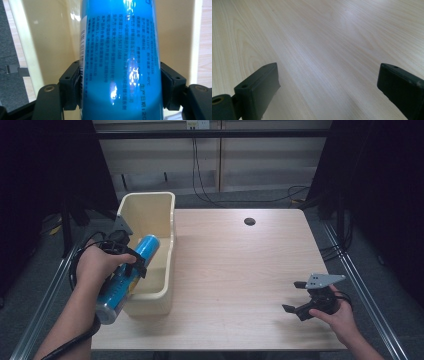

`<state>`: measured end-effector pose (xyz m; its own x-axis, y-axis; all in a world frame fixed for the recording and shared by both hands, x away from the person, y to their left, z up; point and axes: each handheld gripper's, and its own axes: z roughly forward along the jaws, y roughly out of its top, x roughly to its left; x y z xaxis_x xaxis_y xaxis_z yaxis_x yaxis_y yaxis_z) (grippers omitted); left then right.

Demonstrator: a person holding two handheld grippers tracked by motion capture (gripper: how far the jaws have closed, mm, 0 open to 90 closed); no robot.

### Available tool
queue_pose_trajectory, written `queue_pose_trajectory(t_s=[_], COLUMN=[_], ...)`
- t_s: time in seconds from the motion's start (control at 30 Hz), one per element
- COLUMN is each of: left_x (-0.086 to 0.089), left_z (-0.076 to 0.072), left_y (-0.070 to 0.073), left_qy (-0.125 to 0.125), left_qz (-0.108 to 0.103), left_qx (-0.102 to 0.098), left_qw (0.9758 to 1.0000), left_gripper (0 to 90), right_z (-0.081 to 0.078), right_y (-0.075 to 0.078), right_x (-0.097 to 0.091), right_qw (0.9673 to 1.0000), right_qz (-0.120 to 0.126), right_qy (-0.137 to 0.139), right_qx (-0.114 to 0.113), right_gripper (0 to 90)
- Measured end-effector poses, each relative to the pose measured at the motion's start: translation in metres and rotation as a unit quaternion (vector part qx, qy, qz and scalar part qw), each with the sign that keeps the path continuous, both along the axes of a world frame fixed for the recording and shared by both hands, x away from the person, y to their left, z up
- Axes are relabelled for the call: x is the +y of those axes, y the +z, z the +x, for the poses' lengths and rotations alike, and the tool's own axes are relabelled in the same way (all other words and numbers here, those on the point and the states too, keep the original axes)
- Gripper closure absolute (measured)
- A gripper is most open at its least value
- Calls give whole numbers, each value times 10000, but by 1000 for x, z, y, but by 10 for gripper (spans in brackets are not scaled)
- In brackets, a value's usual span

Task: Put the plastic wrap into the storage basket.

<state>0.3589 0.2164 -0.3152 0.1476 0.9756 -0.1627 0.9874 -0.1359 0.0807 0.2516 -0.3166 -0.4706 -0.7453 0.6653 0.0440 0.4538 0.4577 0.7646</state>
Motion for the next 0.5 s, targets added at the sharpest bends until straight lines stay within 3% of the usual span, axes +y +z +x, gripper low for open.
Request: queue_pose_trajectory(t_s=[0.5], left_x=[-1], left_z=[4], left_y=[-8], left_qy=[-31], left_qz=[22], left_qx=[54], left_qw=[10000], left_gripper=[322], right_z=[0], right_y=[0], right_x=[0], right_qw=[10000], right_qz=[-3], right_qy=[7], right_qx=[2], right_gripper=[38])
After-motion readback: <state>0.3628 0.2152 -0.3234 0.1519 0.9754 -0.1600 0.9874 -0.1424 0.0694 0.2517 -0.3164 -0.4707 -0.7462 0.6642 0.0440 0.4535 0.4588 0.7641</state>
